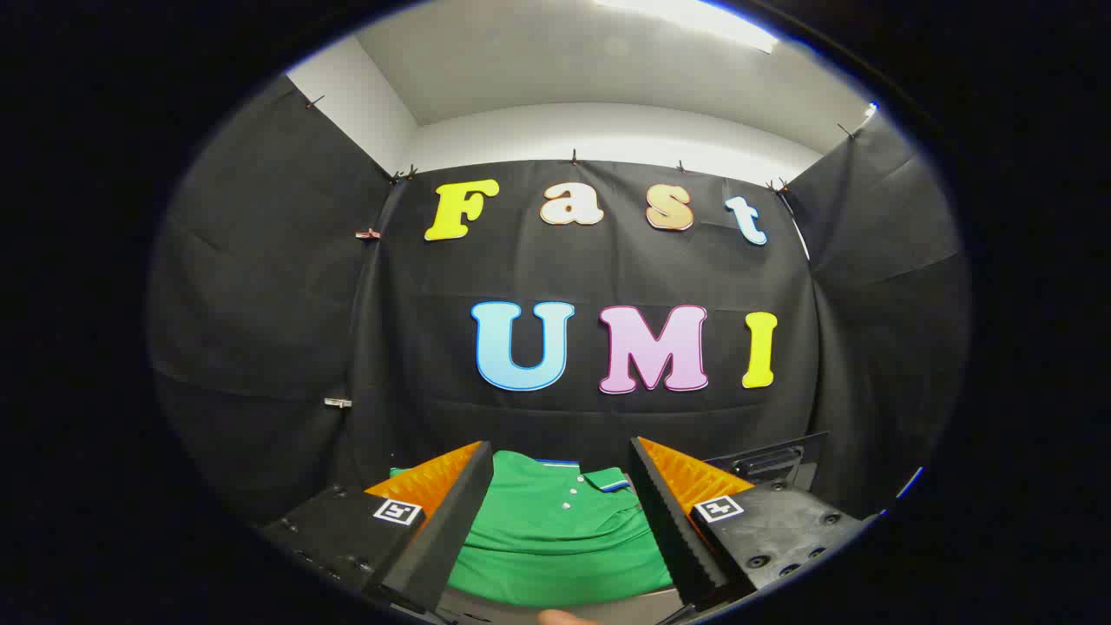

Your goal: Put the clothes into the washing machine and then close the washing machine lid.

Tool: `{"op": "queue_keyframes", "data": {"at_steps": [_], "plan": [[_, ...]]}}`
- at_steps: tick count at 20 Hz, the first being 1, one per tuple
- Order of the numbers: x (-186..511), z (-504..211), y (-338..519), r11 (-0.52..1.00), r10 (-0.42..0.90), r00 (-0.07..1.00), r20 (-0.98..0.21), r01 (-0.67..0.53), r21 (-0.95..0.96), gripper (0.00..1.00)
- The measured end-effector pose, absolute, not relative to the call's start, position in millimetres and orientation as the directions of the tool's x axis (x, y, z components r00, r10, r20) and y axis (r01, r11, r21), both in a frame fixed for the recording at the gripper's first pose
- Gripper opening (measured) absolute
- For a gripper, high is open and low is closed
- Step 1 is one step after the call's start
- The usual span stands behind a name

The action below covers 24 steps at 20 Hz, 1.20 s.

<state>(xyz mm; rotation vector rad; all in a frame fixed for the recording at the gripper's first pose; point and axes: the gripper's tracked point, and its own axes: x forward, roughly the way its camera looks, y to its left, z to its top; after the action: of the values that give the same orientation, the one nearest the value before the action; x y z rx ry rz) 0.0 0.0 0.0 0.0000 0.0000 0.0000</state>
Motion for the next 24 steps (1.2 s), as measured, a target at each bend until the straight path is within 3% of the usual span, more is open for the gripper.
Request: {"op": "queue_keyframes", "data": {"at_steps": [17,21,24], "plan": [[-20,8,10,0.997,0.08,0.997,-0.021,-0.08,-0.004,0.98],[-13,-9,21,0.99,0.14,0.985,-0.099,-0.14,0.005,0.97],[9,-19,8,0.995,0.101,0.982,-0.157,-0.102,0.001,0.98]]}}
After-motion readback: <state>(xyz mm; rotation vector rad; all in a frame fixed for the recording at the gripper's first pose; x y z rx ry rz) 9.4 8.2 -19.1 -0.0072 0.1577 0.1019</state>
